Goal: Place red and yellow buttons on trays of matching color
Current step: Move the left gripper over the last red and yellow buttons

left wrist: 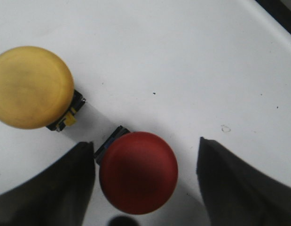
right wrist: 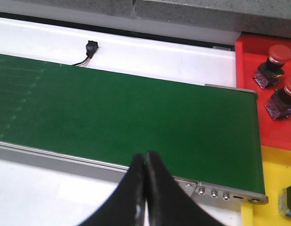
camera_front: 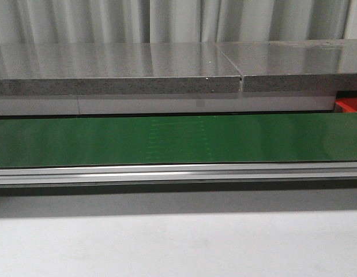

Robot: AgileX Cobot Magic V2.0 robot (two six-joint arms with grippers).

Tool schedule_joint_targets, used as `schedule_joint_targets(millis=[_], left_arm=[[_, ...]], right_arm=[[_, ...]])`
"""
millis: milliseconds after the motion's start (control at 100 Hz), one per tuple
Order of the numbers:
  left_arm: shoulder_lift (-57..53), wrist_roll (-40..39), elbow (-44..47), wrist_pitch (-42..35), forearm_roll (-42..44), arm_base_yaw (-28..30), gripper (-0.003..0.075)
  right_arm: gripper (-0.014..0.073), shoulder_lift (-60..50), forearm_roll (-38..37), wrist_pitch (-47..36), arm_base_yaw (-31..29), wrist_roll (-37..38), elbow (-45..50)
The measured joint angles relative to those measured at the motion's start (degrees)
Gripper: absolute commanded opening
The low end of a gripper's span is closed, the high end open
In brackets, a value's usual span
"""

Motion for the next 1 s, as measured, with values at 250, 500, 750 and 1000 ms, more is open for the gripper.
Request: schedule_joint_targets(millis=[250,500,750,1000], left_arm=[[0.0,0.0,0.0,0.2,-0.1,0.0,0.0029],[-4.3,0.0,0.0,2.5,-0.3,0.0,-0.0019],[-16.1,2.2,0.0,8.1,-0.3,-0.3,-0.0019],[-22.8,5.2,1.8,12.0,-0.6,-3.8,-0.0019]], right_arm=[[-0.0067,0.0,0.0,0.0,0.0,0.0,0.0],[-0.0067,0.0,0.0,0.0,0.0,0.0,0.0],[-0.0067,0.0,0.0,0.0,0.0,0.0,0.0],[-0.0067,0.0,0.0,0.0,0.0,0.0,0.0]])
